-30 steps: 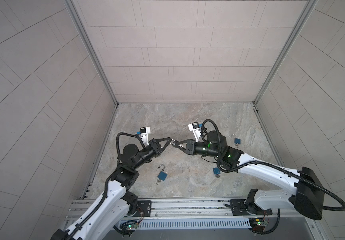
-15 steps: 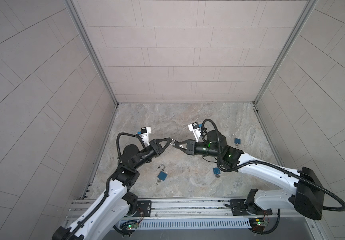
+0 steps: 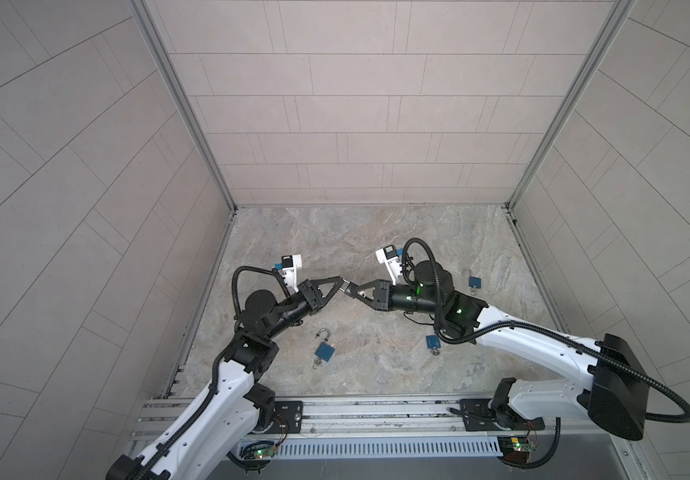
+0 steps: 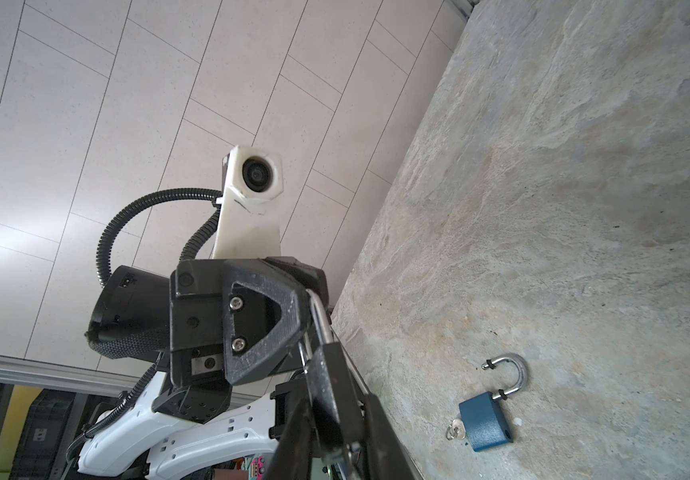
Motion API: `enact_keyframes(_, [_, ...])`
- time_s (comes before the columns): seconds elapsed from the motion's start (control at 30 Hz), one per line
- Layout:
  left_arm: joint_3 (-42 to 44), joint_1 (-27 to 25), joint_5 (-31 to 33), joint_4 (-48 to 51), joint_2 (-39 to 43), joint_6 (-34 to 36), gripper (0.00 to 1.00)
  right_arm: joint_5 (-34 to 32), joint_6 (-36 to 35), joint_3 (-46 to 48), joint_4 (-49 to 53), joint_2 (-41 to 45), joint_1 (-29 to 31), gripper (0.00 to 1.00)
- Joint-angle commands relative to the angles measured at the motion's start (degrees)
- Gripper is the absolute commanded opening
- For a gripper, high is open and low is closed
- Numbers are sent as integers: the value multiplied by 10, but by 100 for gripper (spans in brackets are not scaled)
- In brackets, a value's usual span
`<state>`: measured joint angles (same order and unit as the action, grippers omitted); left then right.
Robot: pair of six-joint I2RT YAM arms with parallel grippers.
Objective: Lock with the key
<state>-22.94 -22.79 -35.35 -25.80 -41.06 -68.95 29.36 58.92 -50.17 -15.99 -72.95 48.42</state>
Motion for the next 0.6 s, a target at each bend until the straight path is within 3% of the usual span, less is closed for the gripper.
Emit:
enact_keyframes(0.0, [14,4,-22,-8,-8,5,0,11,1,-14,-49,27,1,0])
enact_keyframes(0.57, [31,2,-52,-69,-27,-16,0,18,26,-30,-96,1,2,0])
